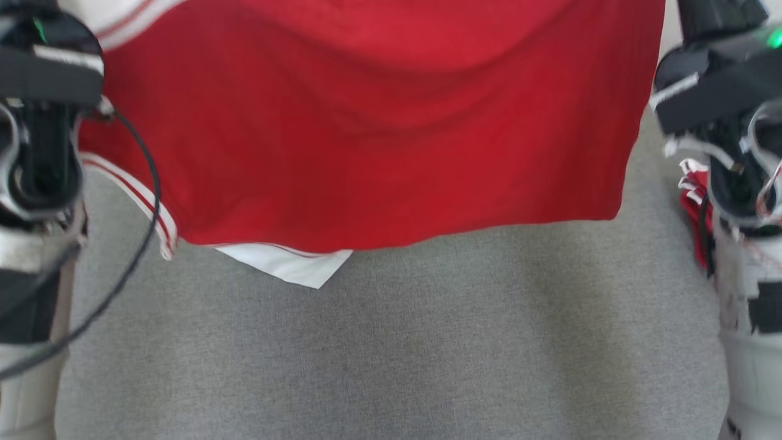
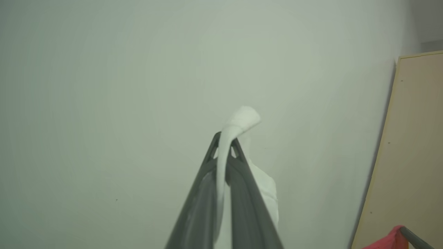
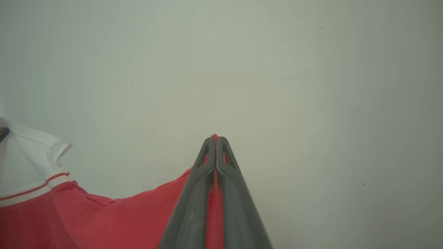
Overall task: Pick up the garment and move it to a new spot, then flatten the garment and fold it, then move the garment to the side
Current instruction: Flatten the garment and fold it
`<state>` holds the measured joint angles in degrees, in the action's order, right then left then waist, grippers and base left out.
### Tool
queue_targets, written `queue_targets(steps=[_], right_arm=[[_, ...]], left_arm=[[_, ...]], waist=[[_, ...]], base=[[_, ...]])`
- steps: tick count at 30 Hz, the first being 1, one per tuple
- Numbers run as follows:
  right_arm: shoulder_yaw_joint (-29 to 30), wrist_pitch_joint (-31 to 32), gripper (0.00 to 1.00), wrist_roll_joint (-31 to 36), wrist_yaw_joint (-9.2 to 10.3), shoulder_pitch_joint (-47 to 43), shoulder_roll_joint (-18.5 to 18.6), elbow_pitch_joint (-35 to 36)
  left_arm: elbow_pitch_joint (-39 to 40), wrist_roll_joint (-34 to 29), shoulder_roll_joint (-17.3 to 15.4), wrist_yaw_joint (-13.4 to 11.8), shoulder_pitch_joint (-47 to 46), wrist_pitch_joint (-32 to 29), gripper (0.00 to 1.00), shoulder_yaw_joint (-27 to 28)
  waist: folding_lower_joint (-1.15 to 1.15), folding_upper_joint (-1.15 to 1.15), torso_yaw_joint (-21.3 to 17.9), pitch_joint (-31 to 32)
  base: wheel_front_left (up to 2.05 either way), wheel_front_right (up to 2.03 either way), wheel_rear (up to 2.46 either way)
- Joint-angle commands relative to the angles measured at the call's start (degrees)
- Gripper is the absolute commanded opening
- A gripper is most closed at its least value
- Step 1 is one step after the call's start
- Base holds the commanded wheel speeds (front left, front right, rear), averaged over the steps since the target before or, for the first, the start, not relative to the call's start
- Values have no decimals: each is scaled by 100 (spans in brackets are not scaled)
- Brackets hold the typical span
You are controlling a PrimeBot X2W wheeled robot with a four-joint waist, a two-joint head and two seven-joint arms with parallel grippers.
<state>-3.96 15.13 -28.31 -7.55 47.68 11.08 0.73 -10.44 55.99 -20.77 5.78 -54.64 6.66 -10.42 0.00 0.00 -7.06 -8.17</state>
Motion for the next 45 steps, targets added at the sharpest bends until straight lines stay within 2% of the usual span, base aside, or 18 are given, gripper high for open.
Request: queue_targets(steps=[1, 8, 12, 17, 19, 21, 25, 29, 32, 35, 40, 45], right_arm=[[-13, 6, 0, 1, 14, 164, 56, -77], [-140, -133, 0, 211, 14, 1428, 111, -878], [97, -457, 0, 313, 14, 2208, -26, -1317], [485, -1172, 0, 645, 14, 2987, -309, -1857], [598, -1590, 0, 800, 14, 3252, -407, -2012], [658, -2052, 0, 1029, 14, 3425, -485, -2139], [702, -2804, 0, 1545, 14, 3540, -572, -2334], [423, -3006, 0, 2077, 14, 3360, -583, -2407], [226, -3033, 0, 2255, 14, 3204, -495, -2304], [53, -3032, 0, 2338, 14, 3018, -447, -2201], [-548, -3003, 0, 2352, 14, 2486, 21, -2388], [-864, -2186, 0, 1918, 14, 1885, 396, -2455]], left_arm=[[-48, -82, -3, -34, -204, 25, 0, 1], [-408, -666, -103, -196, -1591, 65, 0, -192], [-443, -1443, -314, -157, -2595, 430, 0, -399], [-576, -2231, -354, -151, -3591, 799, 0, -427], [-404, -2607, -357, -142, -3940, 846, 0, -261], [68, -2997, -215, -130, -4194, 854, 0, 112], [894, -3484, 238, 52, -3983, 849, 0, 666], [1105, -3481, 560, 159, -3283, 853, 0, 1014], [1244, -3235, 658, 185, -2763, 853, 0, 1061], [1299, -3010, 638, 168, -2356, 852, 0, 1049], [1498, -2325, 509, 171, -1205, 853, 0, 813], [1594, -1780, 401, 171, -118, 853, 0, 612]], waist=[[0, 0, -15, -276], [0, 0, -146, -1435], [0, 0, -257, -2140], [0, 0, -412, -2773], [0, 0, -477, -2932], [0, 0, -551, -3075], [0, 0, -595, -3263], [0, 0, -564, -3423], [0, 0, -543, -3491], [0, 0, -521, -3492], [0, 0, -347, -3286], [0, 0, -173, -2922]], base=[[0, 0, 0], [0, 0, 0], [0, 0, 0], [0, 0, 0], [0, 0, 0], [0, 0, 0], [0, 0, 0], [0, 0, 0], [0, 0, 0], [0, 0, 0], [0, 0, 0], [0, 0, 0]])
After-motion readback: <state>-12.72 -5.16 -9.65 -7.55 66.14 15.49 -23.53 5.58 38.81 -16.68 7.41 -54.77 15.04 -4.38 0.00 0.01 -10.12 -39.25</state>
